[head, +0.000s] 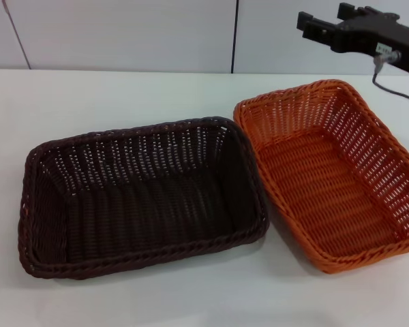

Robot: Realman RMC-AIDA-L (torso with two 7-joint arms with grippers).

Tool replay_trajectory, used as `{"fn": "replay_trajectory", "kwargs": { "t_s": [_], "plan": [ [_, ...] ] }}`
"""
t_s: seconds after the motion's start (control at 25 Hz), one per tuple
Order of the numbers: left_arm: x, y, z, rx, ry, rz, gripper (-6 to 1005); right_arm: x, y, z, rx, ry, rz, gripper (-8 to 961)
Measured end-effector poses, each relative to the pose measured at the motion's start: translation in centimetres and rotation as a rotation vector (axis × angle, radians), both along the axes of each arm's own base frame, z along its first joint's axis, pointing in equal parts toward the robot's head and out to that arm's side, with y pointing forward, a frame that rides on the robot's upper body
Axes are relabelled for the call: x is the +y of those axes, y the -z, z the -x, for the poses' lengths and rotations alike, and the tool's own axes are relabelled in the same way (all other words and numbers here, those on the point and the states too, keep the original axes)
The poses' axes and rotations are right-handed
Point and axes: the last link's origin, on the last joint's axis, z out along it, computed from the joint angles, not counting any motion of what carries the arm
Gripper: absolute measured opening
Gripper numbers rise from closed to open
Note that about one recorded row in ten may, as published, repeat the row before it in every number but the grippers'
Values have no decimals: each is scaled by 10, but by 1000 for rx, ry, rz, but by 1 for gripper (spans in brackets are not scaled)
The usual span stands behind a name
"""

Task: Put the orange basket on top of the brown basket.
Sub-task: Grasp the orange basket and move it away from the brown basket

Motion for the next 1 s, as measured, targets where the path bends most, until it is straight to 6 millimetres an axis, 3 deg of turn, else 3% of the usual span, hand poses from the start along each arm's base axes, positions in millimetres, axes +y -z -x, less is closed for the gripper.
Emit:
{"fn": "replay_trajectory", "kwargs": {
  "t_s": [0.08, 0.24, 0.6, 0.88, 1.0],
  "plan": [
    [1, 0, 1, -5, -6, 2, 818, 1, -7, 10, -109, 114, -16, 819],
    [4, 1, 2, -9, -15, 8, 818, 1, -15, 20, -160, 219, 33, 819],
    [11, 3, 6, -11, -43, 36, 818, -19, -54, 23, -375, 167, 320, 819],
    [19, 6, 7, -24, -63, 62, 818, -47, -18, 24, -552, 161, 679, 820],
    [22, 8, 6, -29, -68, 75, 818, -54, -7, 26, -612, 139, 740, 820]
  ]
}}
